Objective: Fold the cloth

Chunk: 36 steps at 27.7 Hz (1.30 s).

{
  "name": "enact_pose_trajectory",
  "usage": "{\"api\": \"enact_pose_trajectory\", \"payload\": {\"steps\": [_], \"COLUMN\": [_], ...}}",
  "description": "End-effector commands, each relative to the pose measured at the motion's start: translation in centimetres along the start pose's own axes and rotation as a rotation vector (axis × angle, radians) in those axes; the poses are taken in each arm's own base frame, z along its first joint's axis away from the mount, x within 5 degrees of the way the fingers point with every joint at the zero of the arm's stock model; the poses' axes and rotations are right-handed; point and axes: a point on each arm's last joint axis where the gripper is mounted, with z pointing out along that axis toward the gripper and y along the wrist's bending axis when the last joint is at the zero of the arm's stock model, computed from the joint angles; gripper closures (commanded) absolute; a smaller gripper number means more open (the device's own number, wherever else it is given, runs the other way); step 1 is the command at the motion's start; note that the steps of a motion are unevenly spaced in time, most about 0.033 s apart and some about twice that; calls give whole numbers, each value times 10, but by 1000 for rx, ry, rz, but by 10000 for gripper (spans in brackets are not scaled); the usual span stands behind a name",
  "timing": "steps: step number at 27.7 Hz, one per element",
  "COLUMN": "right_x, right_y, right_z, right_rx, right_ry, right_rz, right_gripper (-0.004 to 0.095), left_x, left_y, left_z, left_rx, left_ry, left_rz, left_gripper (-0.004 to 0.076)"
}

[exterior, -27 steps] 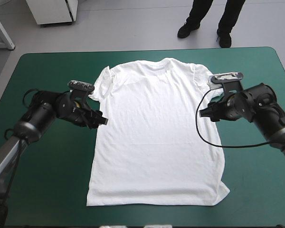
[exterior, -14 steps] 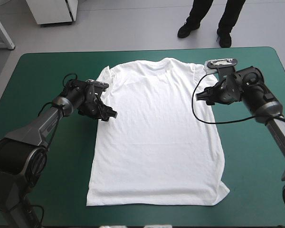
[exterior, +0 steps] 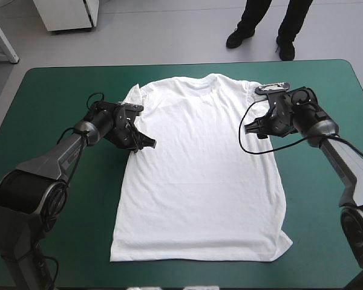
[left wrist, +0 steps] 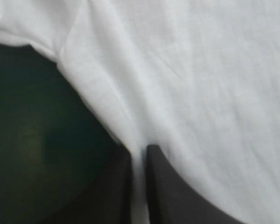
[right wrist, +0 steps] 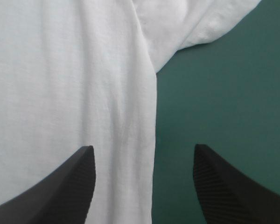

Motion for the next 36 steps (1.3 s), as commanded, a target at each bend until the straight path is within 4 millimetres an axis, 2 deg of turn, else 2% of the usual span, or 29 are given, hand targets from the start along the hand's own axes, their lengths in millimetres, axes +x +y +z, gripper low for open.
{"api": "enact_pose_trajectory", "payload": {"steps": [1, 6, 10, 16, 19, 23, 26, 31, 35, 36], "right_x": [-11, -13, -12, -9, -7, -3, -3, -12, -30, -35], "right_y": [-4, -10, -18, -11, -7, -3, -1, -3, -6, -7], "right_z": [-7, 33, 47, 63, 74, 85, 86, 73, 42, 32], "right_rx": [9, 10, -6, -61, -98, -123, -137, -136, -138, -138], "right_ry": [-67, 26, 54, 97, 130, 170, 168, 156, 60, 35], "right_rz": [-9, 27, 63, 52, 84, 80, 69, 69, 69, 69], "right_gripper": [339, 339, 340, 346, 421, 664, 907, 921, 921, 921], "left_x": [-1, -1, -1, -1, -3, -8, -13, -21, -24, -25], "left_y": [3, 3, 3, 3, 3, 3, 3, 4, 4, 4], "left_z": [10, 11, 11, 11, 9, 5, 0, -17, -44, -56], "left_rx": [-26, -26, -26, -26, -26, -26, -32, -45, -51, -54], "left_ry": [-6, 4, 4, 1, -8, -26, -45, -43, -82, -111], "left_rz": [13, 13, 17, 20, 20, 20, 26, 51, 79, 80], "left_gripper": [734, 734, 734, 734, 734, 734, 734, 734, 734, 734]}}
